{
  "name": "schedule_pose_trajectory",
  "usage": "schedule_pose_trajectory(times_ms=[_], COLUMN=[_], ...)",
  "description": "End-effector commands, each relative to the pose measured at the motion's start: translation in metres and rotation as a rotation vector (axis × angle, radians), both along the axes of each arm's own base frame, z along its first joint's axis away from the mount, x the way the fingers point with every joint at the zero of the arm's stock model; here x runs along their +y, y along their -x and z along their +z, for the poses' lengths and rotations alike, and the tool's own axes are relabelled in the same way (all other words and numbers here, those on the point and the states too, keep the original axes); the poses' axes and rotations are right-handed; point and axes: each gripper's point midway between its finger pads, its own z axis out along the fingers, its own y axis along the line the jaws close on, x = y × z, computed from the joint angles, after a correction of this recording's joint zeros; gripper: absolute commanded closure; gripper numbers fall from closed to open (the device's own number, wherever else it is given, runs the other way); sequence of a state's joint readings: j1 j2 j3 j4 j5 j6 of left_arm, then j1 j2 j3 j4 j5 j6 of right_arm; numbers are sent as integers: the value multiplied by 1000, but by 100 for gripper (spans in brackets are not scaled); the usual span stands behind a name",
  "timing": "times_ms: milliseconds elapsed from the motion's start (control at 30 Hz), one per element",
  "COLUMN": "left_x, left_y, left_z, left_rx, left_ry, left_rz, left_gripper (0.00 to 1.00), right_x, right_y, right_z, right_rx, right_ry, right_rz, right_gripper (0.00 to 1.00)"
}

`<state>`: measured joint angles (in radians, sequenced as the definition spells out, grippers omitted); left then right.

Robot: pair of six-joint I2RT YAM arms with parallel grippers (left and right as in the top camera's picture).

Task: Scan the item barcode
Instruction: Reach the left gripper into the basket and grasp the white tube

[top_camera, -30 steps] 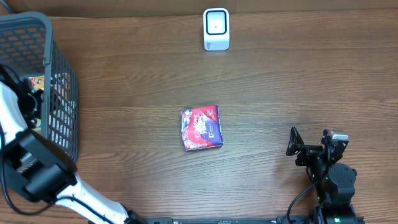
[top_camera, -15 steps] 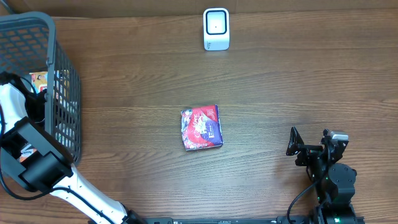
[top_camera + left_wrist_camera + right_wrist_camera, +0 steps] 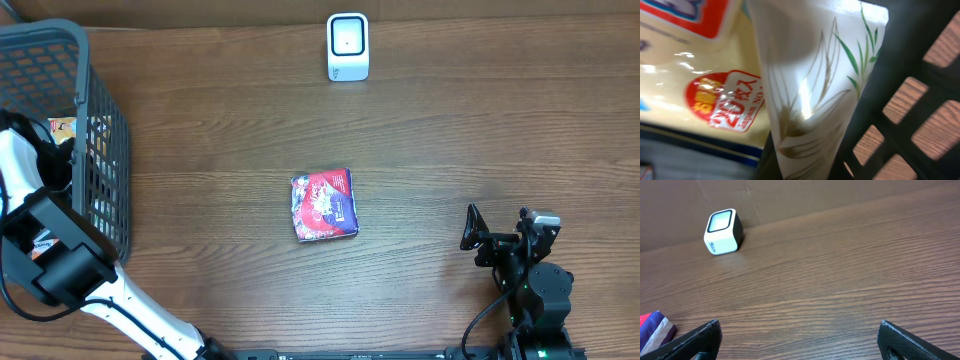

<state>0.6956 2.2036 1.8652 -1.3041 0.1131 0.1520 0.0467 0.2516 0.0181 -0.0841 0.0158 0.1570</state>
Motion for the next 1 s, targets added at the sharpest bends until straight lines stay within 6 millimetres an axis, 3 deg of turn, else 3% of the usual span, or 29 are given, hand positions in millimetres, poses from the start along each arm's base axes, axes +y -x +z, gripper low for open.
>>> schedule_pose_trajectory(times_ms=[0, 233, 367, 700, 867, 967], left_x=[13, 19, 6, -37, -36, -38], left_y=[-23, -49, -60, -67, -63, -59], left_z=[39, 125, 174, 237, 265, 292], left_rx=[-80, -253, -392, -596, -669, -738], left_ry=[-53, -108, -81, 61, -2, -69], left_rz=[55, 62, 46, 0, -13, -31], left_gripper=[96, 96, 96, 96, 96, 96], right_x=[-1, -1, -1, -1, -1, -1], right_y=[0, 0, 0, 0, 0, 0], right_z=[-4, -4, -4, -4, -4, -4], right_rx=[7, 8, 8, 8, 8, 8], right_ry=[1, 1, 1, 1, 1, 1], right_rz=[-7, -7, -7, -7, -7, -7], right_gripper=[0, 0, 0, 0, 0, 0])
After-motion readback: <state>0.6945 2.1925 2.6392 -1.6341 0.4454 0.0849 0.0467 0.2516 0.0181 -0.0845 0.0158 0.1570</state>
